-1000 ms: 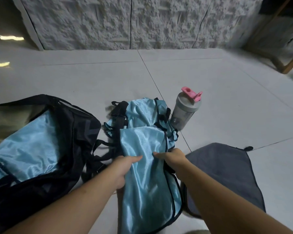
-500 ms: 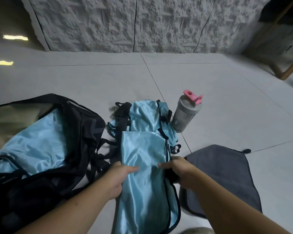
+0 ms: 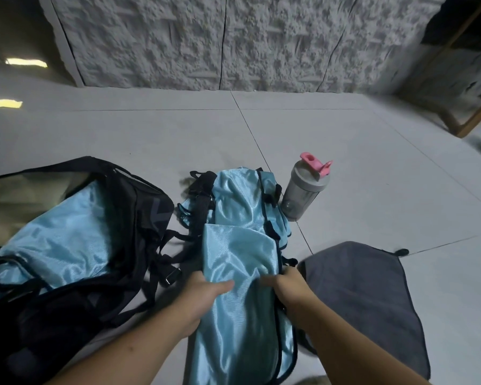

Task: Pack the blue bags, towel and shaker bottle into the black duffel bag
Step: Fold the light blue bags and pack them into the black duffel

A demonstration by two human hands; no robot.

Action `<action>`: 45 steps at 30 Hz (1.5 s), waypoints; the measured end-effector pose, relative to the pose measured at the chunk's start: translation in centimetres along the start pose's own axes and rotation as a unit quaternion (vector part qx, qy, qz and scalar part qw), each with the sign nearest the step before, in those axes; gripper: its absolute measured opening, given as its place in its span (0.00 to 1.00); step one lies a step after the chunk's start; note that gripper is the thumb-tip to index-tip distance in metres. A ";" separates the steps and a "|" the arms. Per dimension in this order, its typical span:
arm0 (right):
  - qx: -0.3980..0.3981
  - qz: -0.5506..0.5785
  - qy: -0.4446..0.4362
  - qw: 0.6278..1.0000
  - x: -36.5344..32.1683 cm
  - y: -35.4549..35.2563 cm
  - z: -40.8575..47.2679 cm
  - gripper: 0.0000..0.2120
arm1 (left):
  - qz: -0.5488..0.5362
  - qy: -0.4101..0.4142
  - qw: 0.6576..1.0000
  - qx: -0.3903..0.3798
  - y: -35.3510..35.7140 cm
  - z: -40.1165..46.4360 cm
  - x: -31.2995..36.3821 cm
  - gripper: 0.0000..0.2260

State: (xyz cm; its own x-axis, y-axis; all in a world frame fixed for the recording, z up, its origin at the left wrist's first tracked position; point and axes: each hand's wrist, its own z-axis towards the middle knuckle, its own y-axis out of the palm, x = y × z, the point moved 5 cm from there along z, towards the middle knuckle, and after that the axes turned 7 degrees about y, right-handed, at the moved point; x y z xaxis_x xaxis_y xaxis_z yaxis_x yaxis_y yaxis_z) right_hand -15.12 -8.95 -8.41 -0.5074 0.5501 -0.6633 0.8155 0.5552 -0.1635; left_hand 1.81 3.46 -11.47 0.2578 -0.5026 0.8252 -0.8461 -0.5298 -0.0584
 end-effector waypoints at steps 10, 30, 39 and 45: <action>-0.079 0.054 0.036 0.995 -0.1 1.0 -1.0 0.23 | -0.072 -0.004 0.997 -0.031 -0.4 -0.5 0.0 0.18; -0.025 -0.144 -0.117 0.982 -5.3 -1.4 -3.9 0.08 | 0.097 0.170 0.979 0.056 -1.2 -4.9 8.2 0.08; -0.061 -0.541 -0.085 0.834 -6.9 1.2 -6.7 0.24 | 0.419 0.128 0.893 -0.098 -0.6 -5.9 9.6 0.35; 0.046 -0.574 -0.123 0.808 -8.1 0.8 -6.9 0.09 | 0.516 0.228 0.825 -0.041 -0.4 -5.3 11.5 0.15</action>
State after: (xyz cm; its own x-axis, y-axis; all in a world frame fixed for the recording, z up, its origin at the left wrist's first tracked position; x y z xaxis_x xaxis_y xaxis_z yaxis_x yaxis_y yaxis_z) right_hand -12.24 -8.67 1.88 -0.8825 -0.4425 -0.1595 -0.1307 0.5565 -0.8205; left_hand 2.57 1.53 1.01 -0.8052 -0.3385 0.4868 -0.5392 0.0765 -0.8387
